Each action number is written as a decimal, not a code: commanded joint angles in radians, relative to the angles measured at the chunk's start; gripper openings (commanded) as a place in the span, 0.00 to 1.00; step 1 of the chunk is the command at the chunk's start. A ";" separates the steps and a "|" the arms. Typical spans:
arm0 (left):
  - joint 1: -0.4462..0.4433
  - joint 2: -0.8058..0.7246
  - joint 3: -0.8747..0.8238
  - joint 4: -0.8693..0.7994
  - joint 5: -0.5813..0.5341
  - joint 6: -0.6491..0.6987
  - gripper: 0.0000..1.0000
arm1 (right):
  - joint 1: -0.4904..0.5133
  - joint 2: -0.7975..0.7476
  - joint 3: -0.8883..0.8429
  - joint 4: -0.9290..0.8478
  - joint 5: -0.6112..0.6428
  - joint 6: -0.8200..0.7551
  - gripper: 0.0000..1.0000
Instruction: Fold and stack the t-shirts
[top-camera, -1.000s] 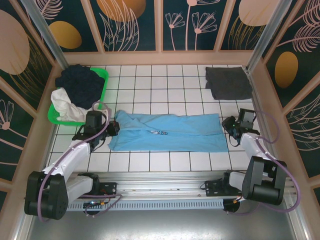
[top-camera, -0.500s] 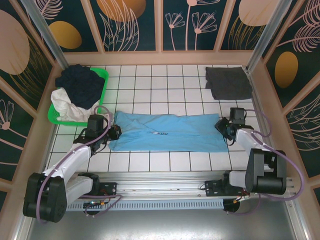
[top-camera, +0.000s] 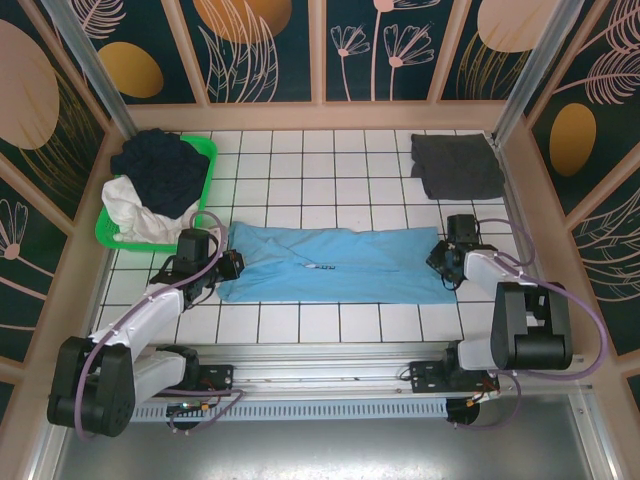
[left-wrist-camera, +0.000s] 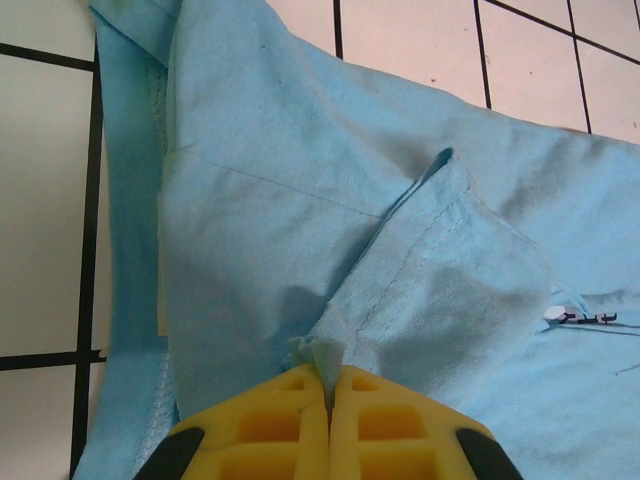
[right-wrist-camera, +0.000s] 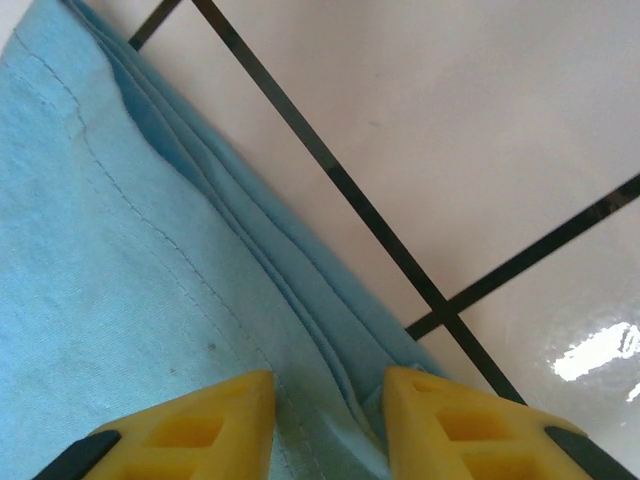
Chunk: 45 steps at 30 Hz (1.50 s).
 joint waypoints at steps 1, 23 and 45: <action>-0.009 0.014 0.020 0.024 0.004 -0.006 0.00 | 0.007 0.022 0.020 0.005 0.013 -0.012 0.32; -0.008 0.049 0.140 -0.013 0.001 0.015 0.00 | -0.041 0.000 0.147 -0.068 0.042 -0.103 0.00; -0.116 0.075 0.126 -0.023 -0.085 0.007 0.00 | -0.127 0.017 0.110 -0.017 -0.018 -0.149 0.00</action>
